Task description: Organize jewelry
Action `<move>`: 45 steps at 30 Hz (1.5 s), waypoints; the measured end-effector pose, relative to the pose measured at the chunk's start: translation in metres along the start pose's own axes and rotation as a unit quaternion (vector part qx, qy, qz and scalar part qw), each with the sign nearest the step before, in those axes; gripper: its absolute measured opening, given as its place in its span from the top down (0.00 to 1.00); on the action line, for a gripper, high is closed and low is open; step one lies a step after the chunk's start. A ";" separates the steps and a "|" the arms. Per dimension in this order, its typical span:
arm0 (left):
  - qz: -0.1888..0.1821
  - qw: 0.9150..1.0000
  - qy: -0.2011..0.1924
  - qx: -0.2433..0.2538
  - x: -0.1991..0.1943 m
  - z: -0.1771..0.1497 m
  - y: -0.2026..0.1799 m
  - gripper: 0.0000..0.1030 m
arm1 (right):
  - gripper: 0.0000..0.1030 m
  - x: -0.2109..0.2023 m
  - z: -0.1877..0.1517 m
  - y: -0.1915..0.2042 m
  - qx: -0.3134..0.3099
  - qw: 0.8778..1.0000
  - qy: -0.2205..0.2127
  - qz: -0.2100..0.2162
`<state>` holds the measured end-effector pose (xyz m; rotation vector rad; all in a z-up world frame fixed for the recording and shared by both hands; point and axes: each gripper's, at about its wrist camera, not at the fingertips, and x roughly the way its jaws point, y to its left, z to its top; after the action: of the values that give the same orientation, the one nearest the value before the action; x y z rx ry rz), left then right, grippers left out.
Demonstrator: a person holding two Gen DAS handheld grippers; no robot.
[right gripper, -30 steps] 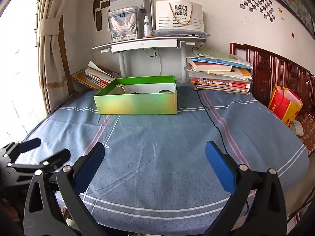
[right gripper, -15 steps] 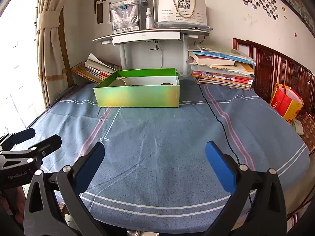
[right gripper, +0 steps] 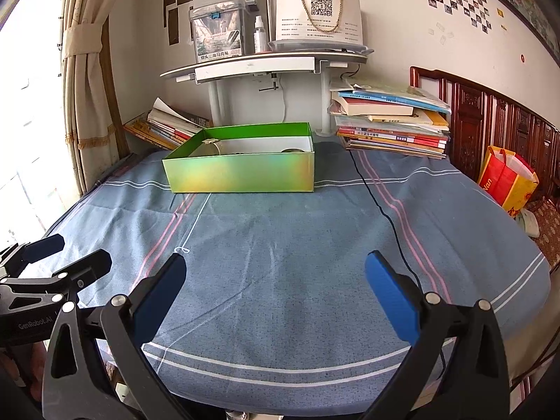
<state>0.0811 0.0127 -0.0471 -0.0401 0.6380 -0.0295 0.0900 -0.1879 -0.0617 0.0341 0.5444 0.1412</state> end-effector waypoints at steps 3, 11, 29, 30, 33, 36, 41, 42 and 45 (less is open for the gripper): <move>0.000 1.000 0.000 0.000 0.000 0.000 0.000 0.04 | 0.03 -0.001 0.000 0.000 0.001 1.000 0.000 0.001; 0.000 1.000 0.003 0.001 0.002 -0.002 0.000 0.04 | 0.03 -0.001 0.001 -0.001 0.000 1.000 0.001 0.003; -0.001 1.000 0.007 0.004 0.005 -0.003 -0.001 0.04 | 0.03 0.000 0.000 0.001 0.001 1.000 0.001 0.003; -0.002 1.000 0.007 0.004 0.005 -0.003 -0.002 0.04 | 0.03 0.000 0.000 0.000 0.000 1.000 0.001 0.003; -0.002 1.000 0.007 0.005 0.005 -0.003 -0.002 0.04 | 0.03 0.000 0.000 0.000 0.001 1.000 0.001 0.003; -0.003 1.000 0.008 0.006 0.005 -0.003 -0.002 0.04 | 0.03 0.000 0.000 0.000 0.000 1.000 0.002 0.003; -0.004 1.000 0.007 0.005 0.005 -0.003 -0.002 0.04 | 0.03 0.000 0.000 -0.001 0.000 1.000 0.002 0.004; -0.004 1.000 0.008 0.006 0.005 -0.003 -0.002 0.04 | 0.03 -0.001 0.000 -0.001 -0.001 1.000 0.002 0.003; -0.004 1.000 0.008 0.006 0.005 -0.004 -0.003 0.04 | 0.03 0.000 0.000 0.000 0.001 1.000 0.003 0.003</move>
<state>0.0828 0.0097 -0.0526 -0.0305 0.6542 -0.0413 0.0904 -0.1882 -0.0614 0.0364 0.5498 0.1473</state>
